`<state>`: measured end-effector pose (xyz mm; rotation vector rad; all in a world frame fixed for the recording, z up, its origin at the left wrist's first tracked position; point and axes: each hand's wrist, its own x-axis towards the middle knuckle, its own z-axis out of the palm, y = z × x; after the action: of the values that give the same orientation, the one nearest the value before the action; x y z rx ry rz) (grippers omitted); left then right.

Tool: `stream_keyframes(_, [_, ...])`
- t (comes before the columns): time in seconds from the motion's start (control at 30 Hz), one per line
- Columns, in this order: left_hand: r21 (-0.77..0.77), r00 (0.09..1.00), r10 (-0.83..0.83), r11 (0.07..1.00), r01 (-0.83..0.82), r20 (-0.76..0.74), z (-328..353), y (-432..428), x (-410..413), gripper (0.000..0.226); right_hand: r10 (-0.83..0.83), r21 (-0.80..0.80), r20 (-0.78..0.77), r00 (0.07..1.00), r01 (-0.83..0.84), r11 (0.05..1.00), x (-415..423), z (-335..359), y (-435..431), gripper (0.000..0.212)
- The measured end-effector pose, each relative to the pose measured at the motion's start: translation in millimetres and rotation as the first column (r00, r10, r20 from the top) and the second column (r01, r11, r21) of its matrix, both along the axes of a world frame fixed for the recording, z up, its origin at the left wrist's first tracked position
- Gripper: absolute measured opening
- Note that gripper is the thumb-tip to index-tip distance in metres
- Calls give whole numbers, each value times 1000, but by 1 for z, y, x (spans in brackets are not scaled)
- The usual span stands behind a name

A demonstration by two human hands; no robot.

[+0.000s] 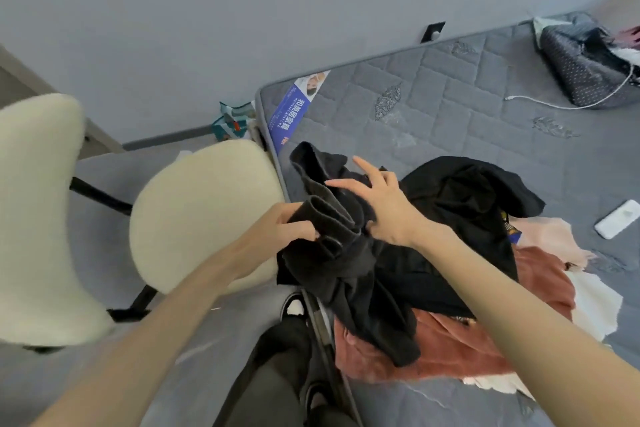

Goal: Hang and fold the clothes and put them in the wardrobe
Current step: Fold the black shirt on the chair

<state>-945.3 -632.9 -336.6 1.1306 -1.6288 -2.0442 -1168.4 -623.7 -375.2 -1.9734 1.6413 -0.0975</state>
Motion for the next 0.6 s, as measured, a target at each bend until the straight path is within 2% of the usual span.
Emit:
stream_keyframes(0.07, [-12,1000,-13,1000,14,15,14,35,21,16,148,36,-99,984,-145,989,21,0,22,82])
stream_keyframes(0.13, [-31,999,-6,999,8,47,25,71,44,25,292,33,-179,940,-291,956,44,-1,47,57])
stream_keyframes(0.2, [-40,996,52,998,-49,77,33,104,72,26,423,31,-188,886,-426,904,69,-5,74,29])
stream_keyframes(0.27, [-43,981,159,987,-155,110,39,134,100,19,507,49,-136,851,-505,862,93,-10,99,18])
stream_keyframes(0.33, [-73,956,267,963,-259,123,47,158,129,31,522,88,-32,853,-518,851,119,-8,123,16])
stream_keyframes(0.4, [-120,928,348,935,-333,132,59,177,155,27,475,100,84,876,-481,871,145,-2,145,19])
stream_keyframes(0.53, [-215,898,413,901,-378,150,88,207,204,29,457,63,165,874,-471,880,185,17,166,29])
stream_keyframes(0.6, [-257,882,445,880,-399,153,102,223,223,23,490,137,237,839,-528,838,205,33,171,54])
